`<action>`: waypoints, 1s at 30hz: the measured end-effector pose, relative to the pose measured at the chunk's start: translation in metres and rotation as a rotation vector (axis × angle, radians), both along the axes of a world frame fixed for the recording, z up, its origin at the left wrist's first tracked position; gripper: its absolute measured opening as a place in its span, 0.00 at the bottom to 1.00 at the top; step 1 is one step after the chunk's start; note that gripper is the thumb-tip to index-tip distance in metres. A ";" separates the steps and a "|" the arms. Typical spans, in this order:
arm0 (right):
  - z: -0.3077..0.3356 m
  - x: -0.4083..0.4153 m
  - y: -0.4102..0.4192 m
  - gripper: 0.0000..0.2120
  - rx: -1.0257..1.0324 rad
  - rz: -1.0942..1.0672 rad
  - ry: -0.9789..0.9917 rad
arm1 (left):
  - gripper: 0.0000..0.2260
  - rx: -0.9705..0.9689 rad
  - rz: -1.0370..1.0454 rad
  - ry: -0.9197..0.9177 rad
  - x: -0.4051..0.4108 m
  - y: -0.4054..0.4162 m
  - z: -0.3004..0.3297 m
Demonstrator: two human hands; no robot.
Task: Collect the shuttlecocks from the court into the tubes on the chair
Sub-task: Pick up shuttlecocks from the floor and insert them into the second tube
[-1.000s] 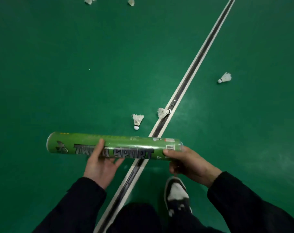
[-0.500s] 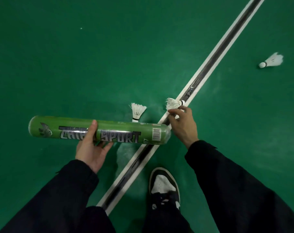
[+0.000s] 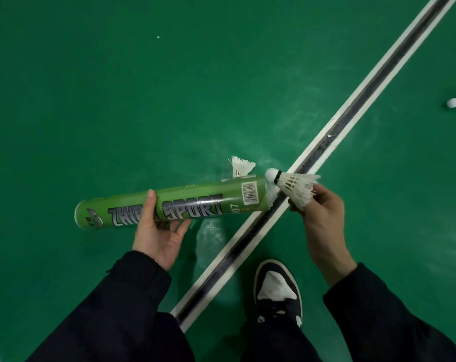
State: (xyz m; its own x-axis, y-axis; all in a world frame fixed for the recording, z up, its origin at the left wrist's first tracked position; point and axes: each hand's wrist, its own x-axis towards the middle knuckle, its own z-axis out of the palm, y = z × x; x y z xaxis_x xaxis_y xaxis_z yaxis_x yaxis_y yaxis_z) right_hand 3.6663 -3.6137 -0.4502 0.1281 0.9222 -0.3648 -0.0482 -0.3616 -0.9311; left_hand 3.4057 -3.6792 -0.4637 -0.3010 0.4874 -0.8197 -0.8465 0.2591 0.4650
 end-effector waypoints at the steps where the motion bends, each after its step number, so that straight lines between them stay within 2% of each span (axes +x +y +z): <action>1: 0.004 -0.008 -0.009 0.11 -0.016 -0.001 -0.016 | 0.32 0.011 0.006 -0.014 0.002 -0.003 0.002; 3: 0.009 -0.019 -0.021 0.08 -0.049 0.003 -0.032 | 0.33 0.033 0.007 -0.022 0.003 -0.011 0.006; 5: 0.012 -0.023 -0.028 0.07 -0.054 0.119 -0.080 | 0.33 0.060 -0.024 0.005 0.000 -0.018 0.007; 8: 0.011 -0.027 -0.036 0.06 -0.009 0.267 -0.317 | 0.31 0.110 -0.095 0.071 -0.007 -0.026 0.009; 10: 0.009 -0.031 -0.042 0.07 0.044 0.129 -0.394 | 0.24 0.119 -0.122 0.089 -0.008 -0.030 0.011; 12: 0.014 -0.032 -0.051 0.06 0.143 -0.067 -0.263 | 0.19 0.110 -0.112 0.082 -0.008 -0.033 0.013; 13: 0.020 -0.031 -0.057 0.04 0.195 -0.085 -0.169 | 0.20 0.103 -0.098 0.074 -0.008 -0.034 0.014; 15: 0.032 -0.032 -0.069 0.09 0.217 0.096 -0.097 | 0.21 0.100 -0.081 0.069 -0.010 -0.036 0.016; 18: 0.041 -0.035 -0.076 0.14 0.049 0.562 -0.063 | 0.19 0.123 -0.118 0.096 -0.009 -0.039 0.020; 21: 0.038 -0.034 -0.066 0.06 -0.161 0.775 -0.022 | 0.18 0.118 -0.145 0.162 -0.008 -0.040 0.022; 23: 0.033 -0.034 -0.061 0.05 -0.144 0.716 0.072 | 0.18 0.119 -0.117 0.166 -0.012 -0.040 0.021; 26: 0.013 -0.039 -0.046 0.16 -0.054 0.295 0.200 | 0.20 0.096 0.003 0.169 -0.026 -0.038 0.019; 28: -0.015 -0.045 -0.021 0.12 -0.032 0.183 0.004 | 0.22 0.057 0.055 0.204 -0.039 -0.039 0.017; 30: -0.044 -0.054 0.009 0.10 0.005 0.295 -0.312 | 0.23 0.029 0.050 0.215 -0.048 -0.040 0.015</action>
